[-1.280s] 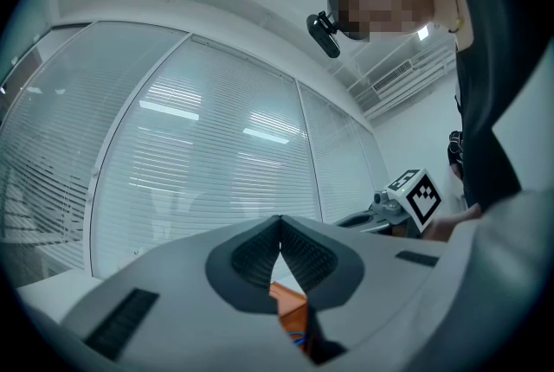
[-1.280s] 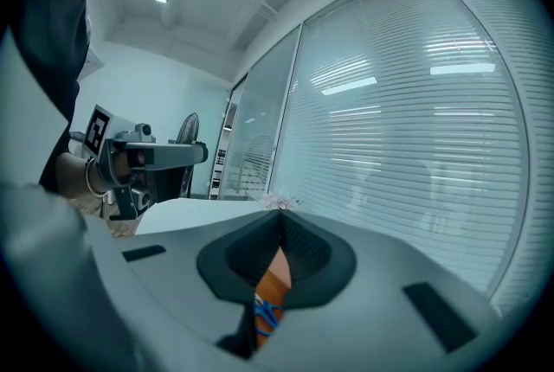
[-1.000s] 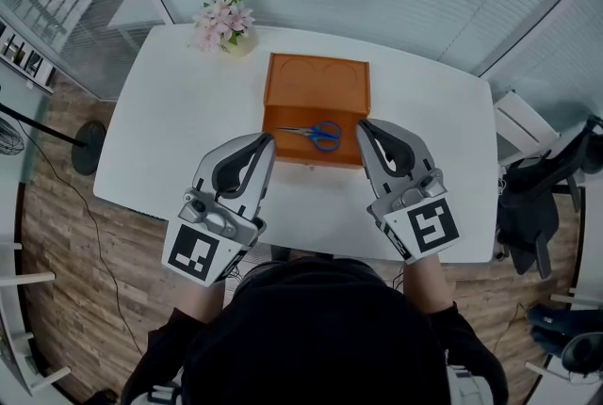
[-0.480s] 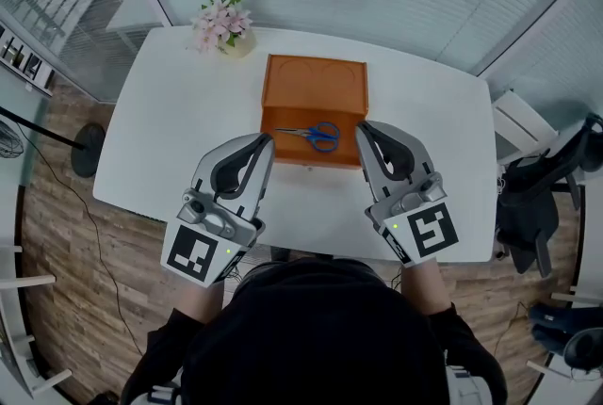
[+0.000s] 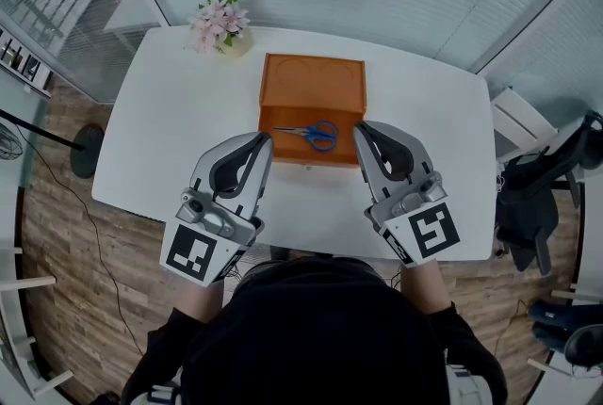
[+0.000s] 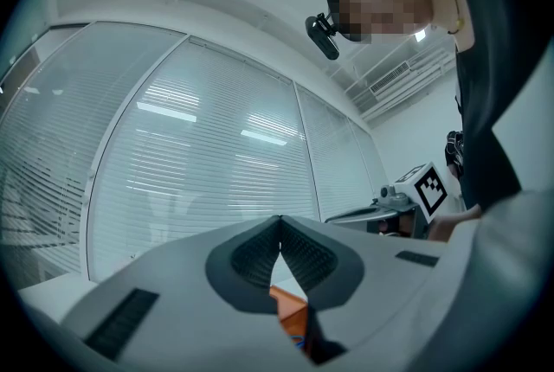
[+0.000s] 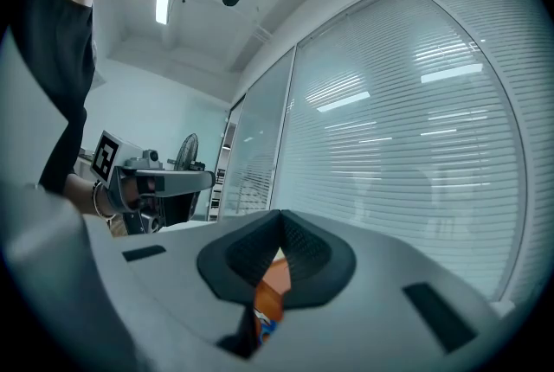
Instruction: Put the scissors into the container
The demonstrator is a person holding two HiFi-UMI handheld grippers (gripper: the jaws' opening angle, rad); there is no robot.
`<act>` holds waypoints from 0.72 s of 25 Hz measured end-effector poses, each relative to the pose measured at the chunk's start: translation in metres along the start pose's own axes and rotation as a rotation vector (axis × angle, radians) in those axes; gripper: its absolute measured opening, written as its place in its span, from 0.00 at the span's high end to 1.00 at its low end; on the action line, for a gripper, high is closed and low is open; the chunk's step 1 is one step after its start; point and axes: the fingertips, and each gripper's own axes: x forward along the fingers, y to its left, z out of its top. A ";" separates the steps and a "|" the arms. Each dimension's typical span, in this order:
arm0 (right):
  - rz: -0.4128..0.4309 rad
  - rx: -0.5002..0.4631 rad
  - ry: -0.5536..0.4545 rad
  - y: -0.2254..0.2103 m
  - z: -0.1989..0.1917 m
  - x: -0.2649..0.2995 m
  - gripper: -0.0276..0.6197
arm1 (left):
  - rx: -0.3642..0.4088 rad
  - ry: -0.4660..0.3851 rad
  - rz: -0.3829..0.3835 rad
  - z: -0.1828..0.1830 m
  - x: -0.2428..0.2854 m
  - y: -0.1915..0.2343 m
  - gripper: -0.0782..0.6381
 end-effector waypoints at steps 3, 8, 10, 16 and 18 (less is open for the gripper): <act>-0.004 -0.003 -0.007 0.000 0.002 -0.001 0.95 | 0.000 -0.004 0.001 0.001 -0.001 0.000 0.88; -0.010 -0.004 -0.008 -0.001 0.002 -0.003 0.95 | 0.001 -0.014 -0.002 0.003 0.001 -0.001 0.88; -0.012 -0.005 -0.008 -0.002 0.002 -0.004 0.95 | 0.004 -0.014 -0.002 0.004 0.002 -0.001 0.88; -0.021 -0.005 -0.007 -0.005 0.002 -0.008 0.95 | -0.004 -0.018 -0.004 0.003 0.003 -0.003 0.88; -0.022 -0.006 -0.007 -0.006 0.002 -0.010 0.95 | -0.005 -0.021 -0.003 0.004 0.004 -0.005 0.88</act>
